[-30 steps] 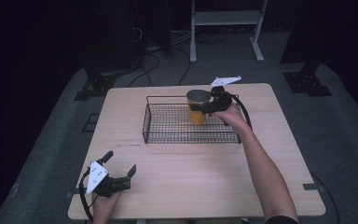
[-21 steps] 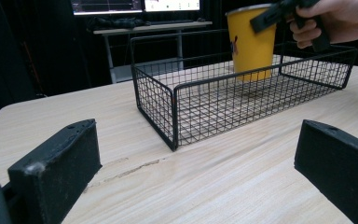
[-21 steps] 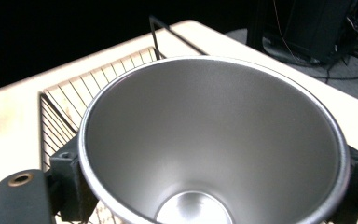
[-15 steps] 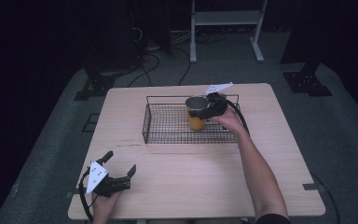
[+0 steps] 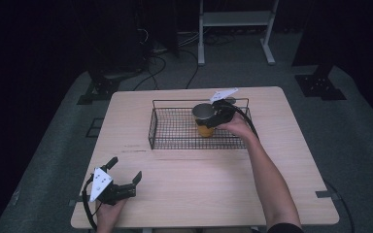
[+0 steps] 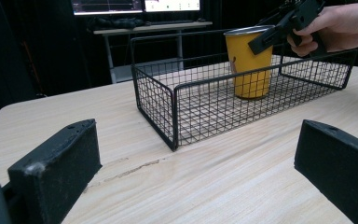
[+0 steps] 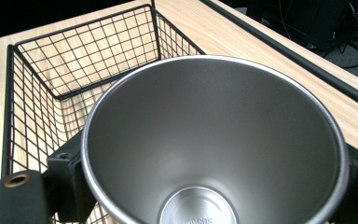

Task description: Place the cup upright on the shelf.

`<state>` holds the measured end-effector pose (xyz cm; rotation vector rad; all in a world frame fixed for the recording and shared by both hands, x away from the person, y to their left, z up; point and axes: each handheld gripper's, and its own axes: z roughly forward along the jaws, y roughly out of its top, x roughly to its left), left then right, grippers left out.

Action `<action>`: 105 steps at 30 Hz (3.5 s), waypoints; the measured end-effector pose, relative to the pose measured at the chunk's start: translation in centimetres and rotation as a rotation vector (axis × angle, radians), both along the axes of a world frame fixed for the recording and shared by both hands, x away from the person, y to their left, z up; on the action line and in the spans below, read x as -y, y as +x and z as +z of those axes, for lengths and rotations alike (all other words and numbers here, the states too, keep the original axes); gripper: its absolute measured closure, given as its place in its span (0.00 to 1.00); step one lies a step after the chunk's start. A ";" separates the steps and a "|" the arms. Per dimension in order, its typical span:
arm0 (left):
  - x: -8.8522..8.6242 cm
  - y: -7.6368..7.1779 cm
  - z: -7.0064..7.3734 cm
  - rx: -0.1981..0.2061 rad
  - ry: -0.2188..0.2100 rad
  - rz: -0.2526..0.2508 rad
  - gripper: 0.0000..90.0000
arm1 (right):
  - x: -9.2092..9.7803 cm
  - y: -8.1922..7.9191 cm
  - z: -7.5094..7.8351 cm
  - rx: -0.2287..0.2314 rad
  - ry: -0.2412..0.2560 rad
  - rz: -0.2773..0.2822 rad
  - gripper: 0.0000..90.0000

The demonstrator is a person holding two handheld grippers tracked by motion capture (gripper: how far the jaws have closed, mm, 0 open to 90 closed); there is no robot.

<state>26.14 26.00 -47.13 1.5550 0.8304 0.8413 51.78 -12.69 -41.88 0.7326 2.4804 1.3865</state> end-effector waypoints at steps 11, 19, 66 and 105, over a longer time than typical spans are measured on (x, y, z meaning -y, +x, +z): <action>0.0 0.0 0.0 -0.001 0.001 0.000 0.00 | -0.2 -0.1 0.1 0.010 -0.003 -0.008 0.04; 0.0 0.0 0.0 -0.001 0.001 0.000 0.00 | -0.1 -0.2 0.4 0.023 0.000 -0.012 0.02; 0.1 0.0 0.0 -0.002 0.004 0.003 0.00 | 1.1 -1.6 2.8 0.065 0.061 -0.020 0.00; 0.1 0.0 0.0 -0.001 0.008 0.001 0.00 | 4.4 -4.6 5.3 0.102 0.120 -0.025 0.00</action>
